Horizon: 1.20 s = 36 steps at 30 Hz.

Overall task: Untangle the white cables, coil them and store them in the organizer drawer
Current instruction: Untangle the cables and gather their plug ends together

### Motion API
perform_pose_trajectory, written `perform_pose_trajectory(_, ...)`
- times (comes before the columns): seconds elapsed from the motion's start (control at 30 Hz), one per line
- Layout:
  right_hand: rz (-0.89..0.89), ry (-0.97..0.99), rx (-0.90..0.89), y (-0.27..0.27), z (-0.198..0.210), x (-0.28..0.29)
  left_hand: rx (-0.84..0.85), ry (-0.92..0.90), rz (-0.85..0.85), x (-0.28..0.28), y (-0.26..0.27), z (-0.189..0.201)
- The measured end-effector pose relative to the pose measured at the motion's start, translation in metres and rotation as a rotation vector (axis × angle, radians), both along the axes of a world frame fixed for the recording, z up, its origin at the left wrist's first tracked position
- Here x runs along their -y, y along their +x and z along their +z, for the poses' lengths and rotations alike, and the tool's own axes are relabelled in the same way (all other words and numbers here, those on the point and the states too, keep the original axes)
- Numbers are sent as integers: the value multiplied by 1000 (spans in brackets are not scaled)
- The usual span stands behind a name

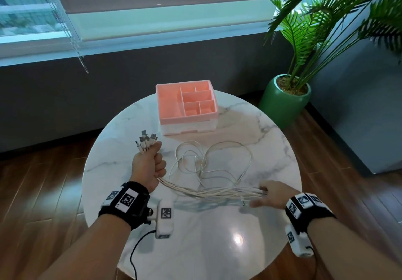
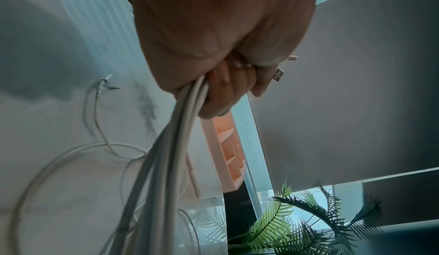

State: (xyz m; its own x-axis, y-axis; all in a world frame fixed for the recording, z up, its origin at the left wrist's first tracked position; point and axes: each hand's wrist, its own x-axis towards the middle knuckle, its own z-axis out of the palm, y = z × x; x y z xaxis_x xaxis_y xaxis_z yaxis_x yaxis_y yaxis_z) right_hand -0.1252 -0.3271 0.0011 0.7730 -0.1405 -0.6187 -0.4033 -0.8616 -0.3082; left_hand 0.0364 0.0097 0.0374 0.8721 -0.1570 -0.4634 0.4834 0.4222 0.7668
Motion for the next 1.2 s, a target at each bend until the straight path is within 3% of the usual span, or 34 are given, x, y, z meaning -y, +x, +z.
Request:
perform_pose_trajectory(0.17, -154, 59, 361, 49, 16, -32, -1, 5, 7, -1, -2, -2)
perform_pose_trajectory(0.27, -153, 101, 257, 68, -2, -54, 11, 5, -7, -1, -3, 2)
perform_pose_trajectory(0.37, -263, 221, 142, 81, -8, -74, 21, -3, -25, -2, -6, 6)
perform_pose_trajectory(0.43, -396, 359, 207, 93, 1, -82, 29, -9, -29, -3, -7, 7)
perform_pose_trajectory(0.53, -490, 509, 471, 113, 31, -85, 36, -23, -23, -4, -7, 7)
perform_pose_trajectory(0.67, -431, 522, 792, 132, 83, -90, 43, -55, -11, -3, -8, 9)
perform_pose_trajectory(0.77, -421, 622, 917, 137, 111, -100, 51, -96, 1, -2, -8, 10)
perform_pose_trajectory(0.9, -358, 803, 861, 123, 120, -132, 52, -110, 30, 2, -10, 13)
perform_pose_trajectory(1.03, -149, 794, 700, 110, 92, -163, 73, -83, 25, 5, -13, 16)
perform_pose_trajectory(1.2, -34, 776, 693, 101, 73, -189, 77, -13, -18, 6, -14, 17)
